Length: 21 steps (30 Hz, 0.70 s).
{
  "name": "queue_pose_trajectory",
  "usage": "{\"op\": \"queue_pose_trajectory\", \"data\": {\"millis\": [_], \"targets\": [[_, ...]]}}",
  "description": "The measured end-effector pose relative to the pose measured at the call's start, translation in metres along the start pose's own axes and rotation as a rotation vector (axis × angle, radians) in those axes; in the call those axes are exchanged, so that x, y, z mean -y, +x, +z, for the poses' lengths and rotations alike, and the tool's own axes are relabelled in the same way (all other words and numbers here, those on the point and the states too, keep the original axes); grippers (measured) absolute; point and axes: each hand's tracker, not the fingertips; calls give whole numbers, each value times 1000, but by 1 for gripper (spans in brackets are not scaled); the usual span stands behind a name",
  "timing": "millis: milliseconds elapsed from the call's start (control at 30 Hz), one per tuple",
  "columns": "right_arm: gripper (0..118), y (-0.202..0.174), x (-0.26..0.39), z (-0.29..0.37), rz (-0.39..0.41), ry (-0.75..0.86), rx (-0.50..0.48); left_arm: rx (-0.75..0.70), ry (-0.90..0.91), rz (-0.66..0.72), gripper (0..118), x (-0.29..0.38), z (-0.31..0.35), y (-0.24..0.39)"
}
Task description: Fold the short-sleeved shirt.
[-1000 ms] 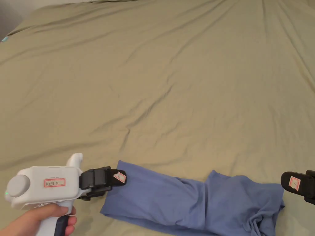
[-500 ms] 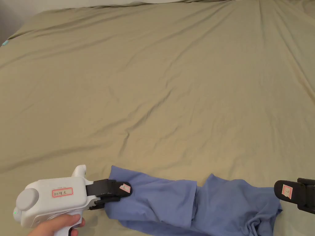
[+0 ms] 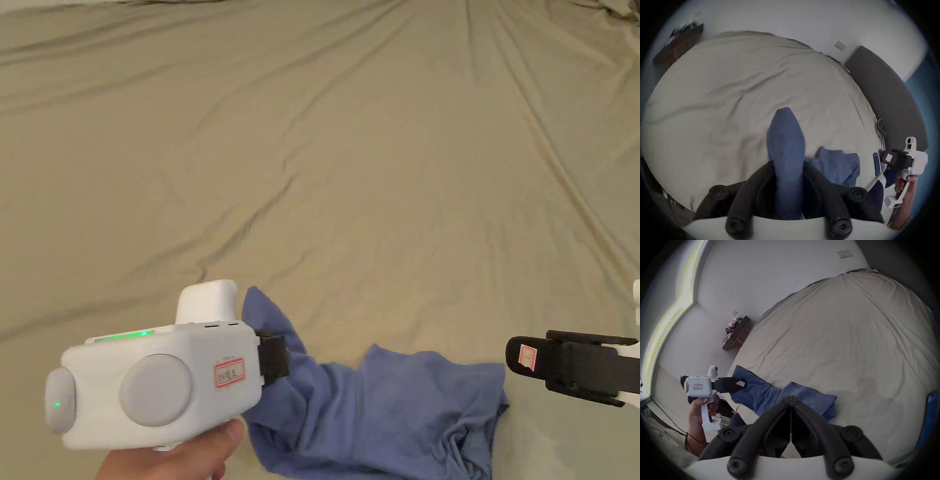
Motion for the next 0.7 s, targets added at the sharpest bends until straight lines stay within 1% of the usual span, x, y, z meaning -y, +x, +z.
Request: {"op": "queue_pose_trajectory", "data": {"millis": [100,200,267,367,433,533,567,600,633,667,700], "targets": [[2,8,2,4,-13,-2,13,69,-88,1,17,14,-32,41],[2,16,3,11,-3,2,43,100,-123,-66,17,32,-53,77],[2,22,5,15,-13,9,54,104,-136,-53,17,38,-62,91],[2,31,9,18,-51,22,42,130,-152,-33,17,46,-73,108],[2,34,11,19,-63,23,38,117,-166,-99,17,51,-78,128],[2,35,13,17,-64,21,45,136,-173,-191,17,63,-93,150],[2,36,13,17,-67,22,48,159,-162,-218,26,67,-98,151],[2,36,14,17,-73,23,47,218,-151,-227,51,71,-101,150],[2,36,14,16,-76,24,44,314,-152,-221,81,73,-99,149],[2,37,15,17,-76,28,43,373,-167,-211,112,73,-94,150],[2,37,15,19,-71,36,42,430,-198,-185,118,72,-87,147]]}}
